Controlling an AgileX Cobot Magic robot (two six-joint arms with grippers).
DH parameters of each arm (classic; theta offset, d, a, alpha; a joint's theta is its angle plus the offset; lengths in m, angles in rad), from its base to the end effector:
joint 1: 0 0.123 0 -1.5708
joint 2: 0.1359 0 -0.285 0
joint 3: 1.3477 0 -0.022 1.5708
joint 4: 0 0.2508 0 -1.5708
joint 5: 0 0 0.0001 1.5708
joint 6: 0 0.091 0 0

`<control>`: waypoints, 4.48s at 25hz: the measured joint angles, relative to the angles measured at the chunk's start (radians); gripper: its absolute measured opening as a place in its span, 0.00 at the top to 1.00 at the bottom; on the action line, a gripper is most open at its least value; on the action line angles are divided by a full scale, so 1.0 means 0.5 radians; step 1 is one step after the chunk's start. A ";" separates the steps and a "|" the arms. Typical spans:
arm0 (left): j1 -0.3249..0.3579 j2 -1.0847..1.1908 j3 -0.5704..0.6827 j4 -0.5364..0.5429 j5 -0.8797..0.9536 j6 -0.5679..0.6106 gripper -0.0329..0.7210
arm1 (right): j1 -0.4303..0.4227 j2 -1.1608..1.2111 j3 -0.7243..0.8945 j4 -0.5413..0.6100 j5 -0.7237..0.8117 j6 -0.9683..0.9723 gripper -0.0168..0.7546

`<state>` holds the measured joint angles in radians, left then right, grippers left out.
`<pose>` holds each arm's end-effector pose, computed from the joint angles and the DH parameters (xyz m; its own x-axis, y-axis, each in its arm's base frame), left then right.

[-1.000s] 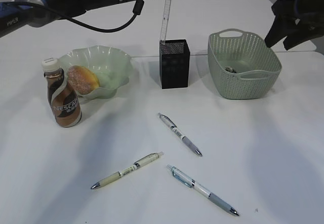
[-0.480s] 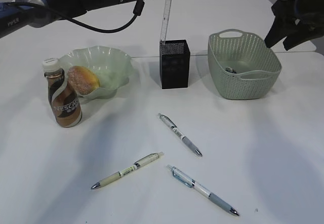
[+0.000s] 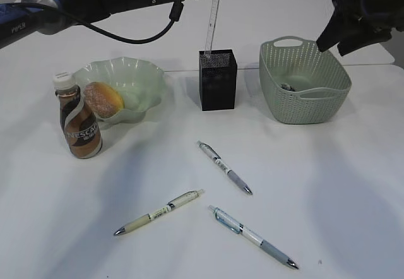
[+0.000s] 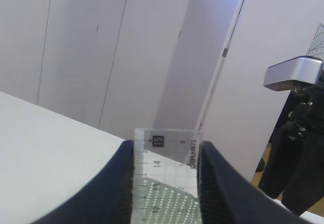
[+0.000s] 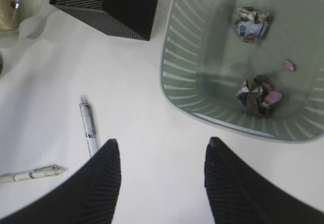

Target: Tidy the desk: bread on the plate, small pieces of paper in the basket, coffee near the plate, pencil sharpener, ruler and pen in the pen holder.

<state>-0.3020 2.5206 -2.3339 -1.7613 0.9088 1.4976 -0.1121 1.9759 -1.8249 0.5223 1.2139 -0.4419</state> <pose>0.5144 -0.2341 0.2609 -0.2162 -0.1767 -0.9602 0.9044 0.3342 -0.2651 0.4275 -0.0053 0.2975 -0.8946 -0.1137 -0.4321 -0.2810 0.8950 0.3464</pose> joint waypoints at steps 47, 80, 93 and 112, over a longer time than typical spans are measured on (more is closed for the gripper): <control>-0.068 -0.029 -0.146 -0.011 -0.132 -0.016 0.64 | 0.000 0.000 0.000 0.248 -0.016 -0.169 0.43; 0.001 -0.252 -0.156 0.013 0.533 -0.184 0.64 | 0.000 0.000 0.000 1.056 0.009 -1.216 0.43; -0.092 -0.409 -0.156 0.010 0.113 -0.446 0.64 | 0.029 0.000 0.000 1.478 0.009 -1.676 0.43; -0.173 -0.409 -0.156 0.010 0.239 -0.698 0.64 | 0.050 0.000 -0.165 1.832 0.002 -1.775 0.38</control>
<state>-0.3885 2.3163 -2.4119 -1.7565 1.0284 1.1485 -0.0873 1.9759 -1.9073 1.4382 1.2149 -1.3293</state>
